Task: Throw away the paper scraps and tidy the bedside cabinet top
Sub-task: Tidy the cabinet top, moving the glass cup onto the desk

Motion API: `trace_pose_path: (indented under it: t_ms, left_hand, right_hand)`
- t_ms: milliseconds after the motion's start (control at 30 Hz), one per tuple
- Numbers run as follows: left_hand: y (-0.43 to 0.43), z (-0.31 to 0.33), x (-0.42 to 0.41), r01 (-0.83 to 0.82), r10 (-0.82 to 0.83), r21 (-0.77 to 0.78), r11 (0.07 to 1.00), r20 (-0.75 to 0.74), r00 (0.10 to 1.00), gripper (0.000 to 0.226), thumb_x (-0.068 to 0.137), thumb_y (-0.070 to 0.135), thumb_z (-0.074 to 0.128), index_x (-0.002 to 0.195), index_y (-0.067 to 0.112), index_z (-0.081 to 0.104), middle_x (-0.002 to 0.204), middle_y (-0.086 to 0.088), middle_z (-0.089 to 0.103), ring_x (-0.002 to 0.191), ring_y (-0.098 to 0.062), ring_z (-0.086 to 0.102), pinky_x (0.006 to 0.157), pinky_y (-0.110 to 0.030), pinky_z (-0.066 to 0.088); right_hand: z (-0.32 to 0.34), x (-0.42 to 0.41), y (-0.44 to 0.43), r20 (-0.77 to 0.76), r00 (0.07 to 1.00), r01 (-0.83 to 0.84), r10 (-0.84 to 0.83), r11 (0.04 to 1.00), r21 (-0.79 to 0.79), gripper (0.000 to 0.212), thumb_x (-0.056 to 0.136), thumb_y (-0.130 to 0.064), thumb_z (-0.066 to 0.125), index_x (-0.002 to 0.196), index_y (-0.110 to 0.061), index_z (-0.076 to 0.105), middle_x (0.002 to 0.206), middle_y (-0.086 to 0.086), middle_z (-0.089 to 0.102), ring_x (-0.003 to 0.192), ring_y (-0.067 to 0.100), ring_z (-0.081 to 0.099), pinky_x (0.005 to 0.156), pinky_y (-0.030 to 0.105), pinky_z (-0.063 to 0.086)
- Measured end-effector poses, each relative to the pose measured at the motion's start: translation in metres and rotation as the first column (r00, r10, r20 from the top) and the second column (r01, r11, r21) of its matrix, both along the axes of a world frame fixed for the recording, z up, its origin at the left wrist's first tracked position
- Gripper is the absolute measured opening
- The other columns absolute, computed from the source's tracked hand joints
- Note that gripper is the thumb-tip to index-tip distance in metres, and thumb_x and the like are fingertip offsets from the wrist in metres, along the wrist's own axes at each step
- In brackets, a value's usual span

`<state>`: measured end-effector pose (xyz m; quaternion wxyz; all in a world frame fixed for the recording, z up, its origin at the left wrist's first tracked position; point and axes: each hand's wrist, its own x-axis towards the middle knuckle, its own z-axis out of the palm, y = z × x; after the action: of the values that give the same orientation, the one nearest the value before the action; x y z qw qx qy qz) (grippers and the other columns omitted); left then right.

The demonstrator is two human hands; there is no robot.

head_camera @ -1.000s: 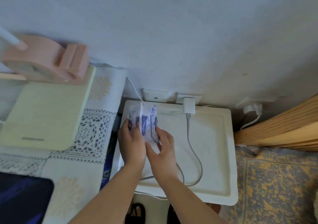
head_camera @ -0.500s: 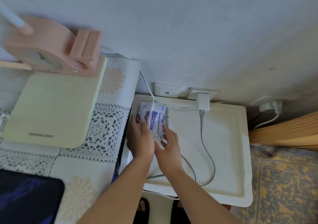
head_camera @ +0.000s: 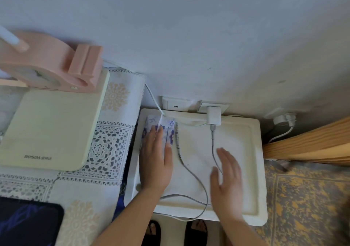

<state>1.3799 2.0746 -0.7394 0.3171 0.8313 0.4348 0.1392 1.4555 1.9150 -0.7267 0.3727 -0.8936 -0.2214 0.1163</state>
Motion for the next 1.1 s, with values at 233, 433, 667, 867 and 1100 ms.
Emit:
trace_pose_path:
  t_ms: [233,433,667,867,1100]
  left_hand:
    - [-0.002,-0.016,0.005,0.024,-0.020,0.024,0.999,-0.155,0.988,0.051,0.099,0.014,0.037,0.149,0.017,0.026,0.158,-0.003,0.022,0.146,-0.018,0.016,0.116,-0.030,0.010]
    - [-0.005,-0.022,0.010,0.017,0.000,0.068,0.998,-0.237,0.971,0.049,0.099,0.016,0.036,0.147,0.013,0.028,0.154,-0.009,0.031,0.143,-0.026,0.025,0.116,-0.041,0.020]
    - [-0.002,-0.026,0.019,0.025,-0.002,0.085,0.996,-0.265,0.964,0.049,0.099,0.018,0.036,0.147,0.011,0.028,0.152,-0.013,0.034,0.142,-0.030,0.027,0.115,-0.045,0.021]
    - [-0.002,-0.023,0.021,0.029,-0.008,0.070,0.997,-0.277,0.961,0.050,0.099,0.018,0.036,0.148,0.012,0.026,0.154,-0.012,0.030,0.143,-0.029,0.024,0.116,-0.043,0.019]
    - [0.002,-0.016,0.023,0.086,-0.055,0.066,0.994,-0.375,0.925,0.055,0.097,0.023,0.039,0.148,0.012,0.024,0.155,-0.012,0.029,0.142,-0.031,0.024,0.114,-0.046,0.023]
  right_hand:
    - [-0.039,0.035,-0.092,0.112,0.985,-0.046,0.128,0.835,-0.548,0.057,0.094,-0.040,0.023,0.144,-0.016,0.031,0.153,0.006,0.032,0.143,0.024,0.021,0.113,0.049,0.027]
    - [-0.051,0.032,-0.091,0.153,0.971,-0.061,0.182,0.811,-0.581,0.057,0.094,-0.034,0.027,0.147,-0.013,0.027,0.155,0.009,0.026,0.145,0.022,0.012,0.118,0.037,0.008]
    - [-0.057,0.036,-0.082,0.159,0.954,-0.120,0.253,0.812,-0.571,0.055,0.096,-0.031,0.028,0.148,-0.013,0.023,0.155,0.006,0.024,0.145,0.016,0.008,0.118,0.030,-0.002]
    - [-0.061,0.038,-0.085,0.172,0.944,-0.137,0.280,0.811,-0.568,0.052,0.097,-0.028,0.025,0.146,-0.014,0.028,0.154,0.005,0.026,0.144,0.016,0.009,0.118,0.031,-0.001]
    - [-0.058,0.039,-0.084,0.163,0.945,-0.145,0.284,0.809,-0.570,0.051,0.096,-0.028,0.026,0.145,-0.014,0.030,0.153,0.007,0.031,0.143,0.017,0.015,0.118,0.031,0.000]
